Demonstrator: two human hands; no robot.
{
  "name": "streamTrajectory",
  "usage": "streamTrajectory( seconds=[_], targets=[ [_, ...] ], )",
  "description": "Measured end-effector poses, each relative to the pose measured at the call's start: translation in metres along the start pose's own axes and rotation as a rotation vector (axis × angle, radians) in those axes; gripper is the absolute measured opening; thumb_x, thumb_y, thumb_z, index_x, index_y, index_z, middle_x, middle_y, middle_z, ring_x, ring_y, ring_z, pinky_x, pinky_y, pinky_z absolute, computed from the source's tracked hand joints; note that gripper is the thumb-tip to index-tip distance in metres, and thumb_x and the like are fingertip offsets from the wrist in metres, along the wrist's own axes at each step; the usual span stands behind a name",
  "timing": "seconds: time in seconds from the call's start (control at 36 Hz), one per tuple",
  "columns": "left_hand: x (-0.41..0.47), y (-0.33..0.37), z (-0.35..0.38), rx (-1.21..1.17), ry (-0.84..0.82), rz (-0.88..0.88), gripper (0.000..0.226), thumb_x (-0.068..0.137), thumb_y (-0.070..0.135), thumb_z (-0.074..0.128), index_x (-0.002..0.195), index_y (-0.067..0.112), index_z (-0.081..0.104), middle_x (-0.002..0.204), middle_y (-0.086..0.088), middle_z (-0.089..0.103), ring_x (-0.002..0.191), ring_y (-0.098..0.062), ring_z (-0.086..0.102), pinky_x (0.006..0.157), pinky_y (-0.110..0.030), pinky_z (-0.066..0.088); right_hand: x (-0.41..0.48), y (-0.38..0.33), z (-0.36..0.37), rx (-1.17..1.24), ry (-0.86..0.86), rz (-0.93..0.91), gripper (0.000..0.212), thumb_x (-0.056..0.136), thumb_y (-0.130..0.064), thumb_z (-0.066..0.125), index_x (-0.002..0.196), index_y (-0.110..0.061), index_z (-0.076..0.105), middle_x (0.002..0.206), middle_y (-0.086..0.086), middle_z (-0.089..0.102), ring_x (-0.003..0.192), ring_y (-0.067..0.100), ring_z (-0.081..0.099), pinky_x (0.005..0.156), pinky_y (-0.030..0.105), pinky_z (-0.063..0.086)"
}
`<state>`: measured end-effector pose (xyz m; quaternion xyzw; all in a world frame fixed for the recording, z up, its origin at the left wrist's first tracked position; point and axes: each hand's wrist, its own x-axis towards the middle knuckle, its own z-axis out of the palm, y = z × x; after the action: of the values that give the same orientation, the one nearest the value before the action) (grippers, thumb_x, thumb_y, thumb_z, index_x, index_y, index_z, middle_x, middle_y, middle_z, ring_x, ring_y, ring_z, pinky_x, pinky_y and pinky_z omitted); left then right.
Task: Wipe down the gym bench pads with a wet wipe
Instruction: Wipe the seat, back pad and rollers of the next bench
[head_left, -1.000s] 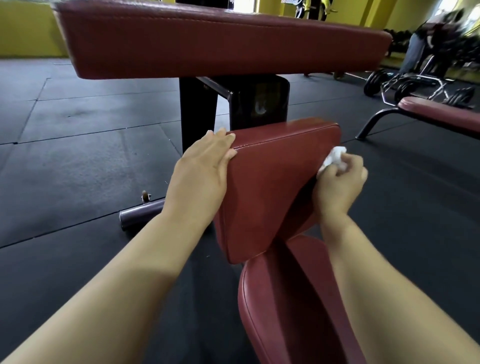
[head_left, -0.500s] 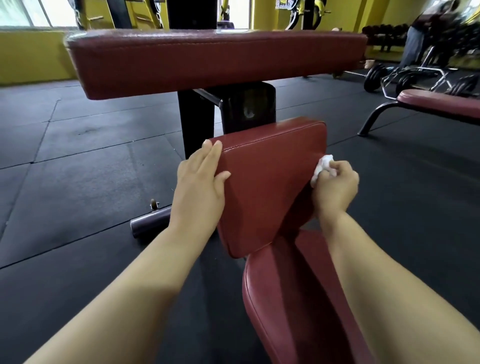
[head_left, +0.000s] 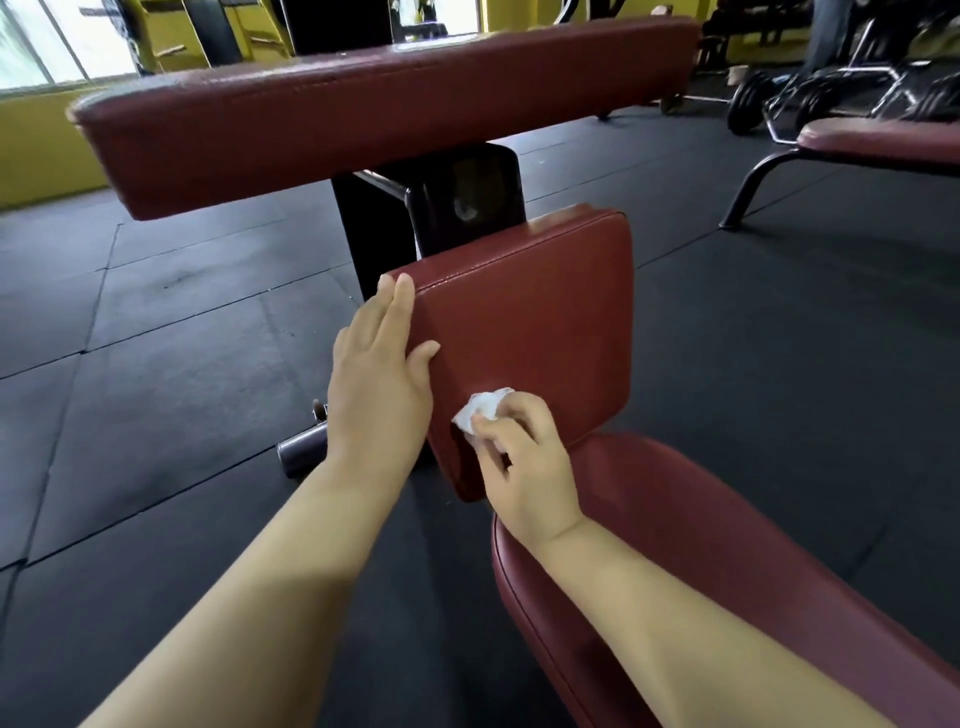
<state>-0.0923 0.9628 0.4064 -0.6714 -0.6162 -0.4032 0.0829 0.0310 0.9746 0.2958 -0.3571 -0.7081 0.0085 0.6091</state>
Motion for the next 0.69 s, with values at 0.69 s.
streamTrajectory(
  seconds=[0.69],
  targets=[
    [-0.027,-0.006,0.011,-0.334,0.018,-0.262,0.05,0.084,0.021,0.07,0.131,0.018,0.053,0.109,0.011,0.053,0.098,0.0,0.054,0.091,-0.017,0.045,0.047,0.07,-0.045,-0.187,0.17,0.747,0.011,0.088,-0.009,0.057,0.098,-0.004,0.057,0.11,0.005,0.039,0.08,0.008,0.046,0.074,0.011,0.036]
  ],
)
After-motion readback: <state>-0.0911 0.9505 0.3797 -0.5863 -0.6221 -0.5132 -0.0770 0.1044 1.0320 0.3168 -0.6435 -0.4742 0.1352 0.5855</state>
